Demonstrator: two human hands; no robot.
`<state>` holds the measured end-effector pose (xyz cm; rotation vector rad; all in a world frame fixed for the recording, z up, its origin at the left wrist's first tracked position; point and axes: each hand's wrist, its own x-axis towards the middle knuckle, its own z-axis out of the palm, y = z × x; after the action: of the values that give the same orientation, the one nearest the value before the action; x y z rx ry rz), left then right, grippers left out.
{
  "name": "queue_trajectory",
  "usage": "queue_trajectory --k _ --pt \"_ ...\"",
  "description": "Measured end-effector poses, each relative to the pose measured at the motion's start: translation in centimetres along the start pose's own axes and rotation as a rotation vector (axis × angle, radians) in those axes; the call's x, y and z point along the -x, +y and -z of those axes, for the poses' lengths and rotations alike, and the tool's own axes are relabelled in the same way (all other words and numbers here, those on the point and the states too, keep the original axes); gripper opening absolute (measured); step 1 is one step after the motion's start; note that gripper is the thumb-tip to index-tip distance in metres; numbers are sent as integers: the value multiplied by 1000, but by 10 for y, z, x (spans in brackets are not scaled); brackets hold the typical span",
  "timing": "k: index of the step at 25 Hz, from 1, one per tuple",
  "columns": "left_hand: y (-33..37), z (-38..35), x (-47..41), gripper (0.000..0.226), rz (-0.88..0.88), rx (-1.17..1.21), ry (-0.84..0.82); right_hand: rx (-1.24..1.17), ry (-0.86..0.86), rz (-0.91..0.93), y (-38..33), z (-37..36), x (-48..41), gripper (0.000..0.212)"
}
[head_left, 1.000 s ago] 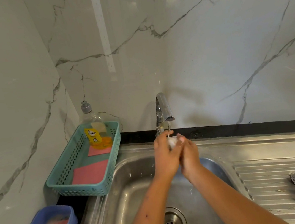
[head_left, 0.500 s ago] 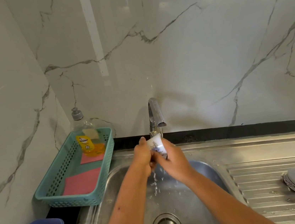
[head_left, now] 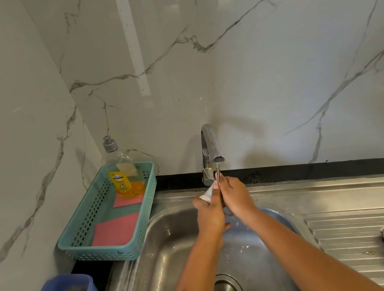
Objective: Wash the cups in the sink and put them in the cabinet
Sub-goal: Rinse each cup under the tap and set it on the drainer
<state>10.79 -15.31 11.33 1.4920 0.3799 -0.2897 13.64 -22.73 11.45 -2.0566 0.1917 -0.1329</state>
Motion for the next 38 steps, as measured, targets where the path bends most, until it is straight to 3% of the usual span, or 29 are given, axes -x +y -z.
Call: queue_trajectory --k 2,4,6,8,10,13,14,16,20,22,24,26,29,35,38 --pt "-14 0 -3 38 23 150 32 117 -233 -49 0 6 -1 48" --pt "-23 5 -6 42 143 367 24 244 -442 -10 -4 16 0 39" --pt "-29 15 -13 55 255 570 33 373 -609 152 -8 24 0 21" --pt "-30 21 -19 58 329 741 18 458 -699 303 -11 28 2 17" --pt "-28 24 -24 60 388 834 -46 318 -605 329 -11 24 2 19" --pt "-26 24 -31 58 481 752 -161 1 -180 185 -5 22 -21 15" --pt "-25 24 -32 55 503 702 -205 65 -93 165 -3 22 -32 13" --pt "-23 24 -29 46 539 604 -276 272 -76 144 -2 22 -49 14" --pt "-29 23 -34 41 599 421 -348 780 -171 45 -25 15 -59 47" --pt "-31 22 -36 43 607 374 -357 1060 -191 131 -30 10 -66 52" --pt "-33 21 -35 45 598 355 -378 1182 -235 201 -25 5 -70 44" --pt "-33 23 -35 45 588 354 -360 1052 -220 128 -14 -3 -72 42" --pt "-32 25 -36 47 572 401 -284 674 -228 -90 -9 -10 -73 42" --pt "-28 34 -26 56 429 513 -144 -178 -562 -654 6 20 -5 56" --pt "-33 33 -21 59 361 346 -49 -588 -625 -702 18 17 34 78"
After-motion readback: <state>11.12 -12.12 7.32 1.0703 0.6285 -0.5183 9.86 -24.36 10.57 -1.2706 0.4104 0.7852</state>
